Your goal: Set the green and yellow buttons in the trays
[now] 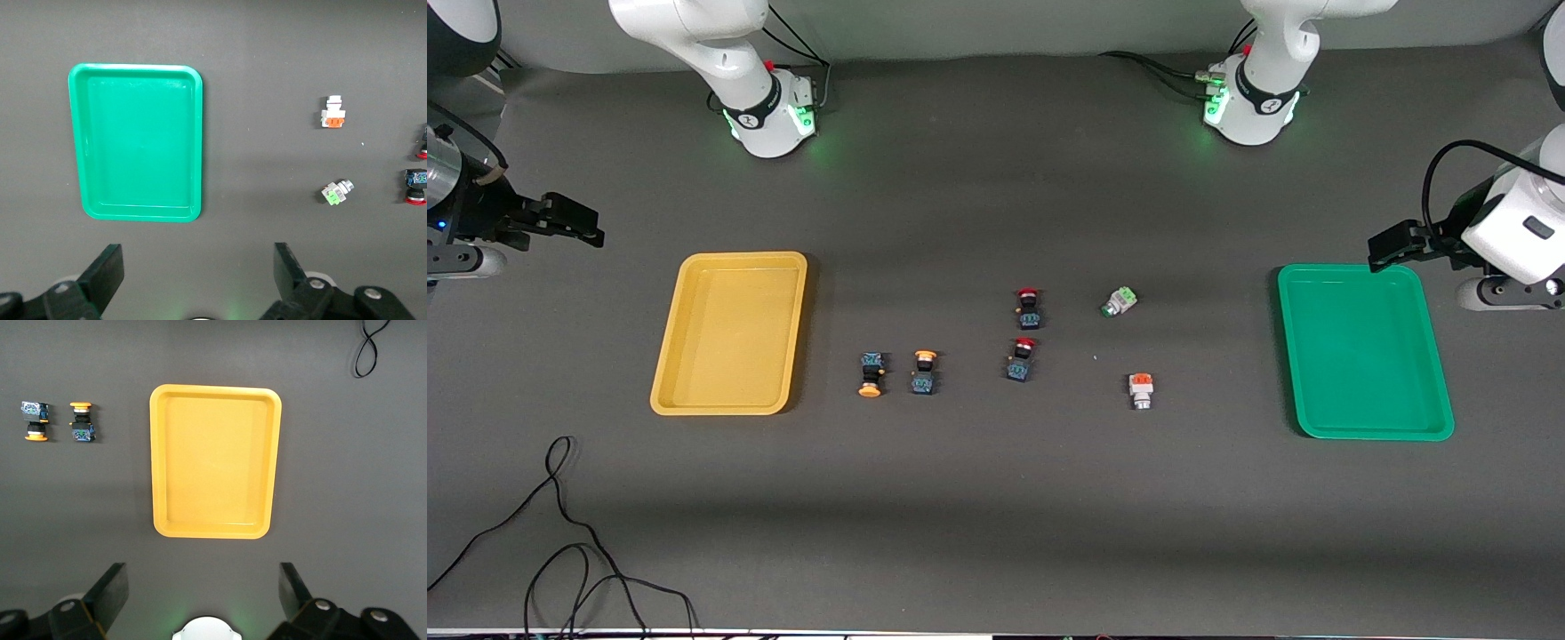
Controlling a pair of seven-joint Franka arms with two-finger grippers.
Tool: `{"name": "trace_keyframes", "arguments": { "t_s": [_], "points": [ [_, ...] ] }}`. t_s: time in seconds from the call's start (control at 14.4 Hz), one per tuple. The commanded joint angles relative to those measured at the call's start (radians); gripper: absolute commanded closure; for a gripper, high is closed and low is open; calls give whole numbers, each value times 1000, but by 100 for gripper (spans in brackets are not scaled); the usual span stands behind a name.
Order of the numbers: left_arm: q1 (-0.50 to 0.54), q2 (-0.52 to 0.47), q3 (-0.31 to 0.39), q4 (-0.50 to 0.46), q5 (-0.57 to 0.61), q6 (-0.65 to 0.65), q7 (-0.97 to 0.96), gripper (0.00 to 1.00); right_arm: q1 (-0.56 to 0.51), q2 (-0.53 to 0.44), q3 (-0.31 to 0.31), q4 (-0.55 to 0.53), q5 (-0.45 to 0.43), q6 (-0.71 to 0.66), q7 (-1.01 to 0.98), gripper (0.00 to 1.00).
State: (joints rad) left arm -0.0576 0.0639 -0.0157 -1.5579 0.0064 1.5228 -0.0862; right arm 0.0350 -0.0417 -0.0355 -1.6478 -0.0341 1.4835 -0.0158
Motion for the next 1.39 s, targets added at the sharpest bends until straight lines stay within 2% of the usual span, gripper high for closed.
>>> {"name": "trace_keyframes", "arguments": {
  "t_s": [0.0, 0.84, 1.11, 1.32],
  "points": [
    [-5, -12, 3, 6, 6, -6, -4, 0, -6, 5, -3, 17, -10, -37, -12, 0],
    [-18, -15, -1, -19, -2, -7, -1, 0, -1, 25, 0, 42, -7, -40, -7, 0],
    [-94, -15, -64, -28, -2, -30, 0, 0, 3, 58, 8, 74, 45, -40, 8, 0],
    [-181, -10, -121, -57, -9, -36, 0, 0, 43, 95, 25, 109, 82, -40, 129, 0]
  ]
}}
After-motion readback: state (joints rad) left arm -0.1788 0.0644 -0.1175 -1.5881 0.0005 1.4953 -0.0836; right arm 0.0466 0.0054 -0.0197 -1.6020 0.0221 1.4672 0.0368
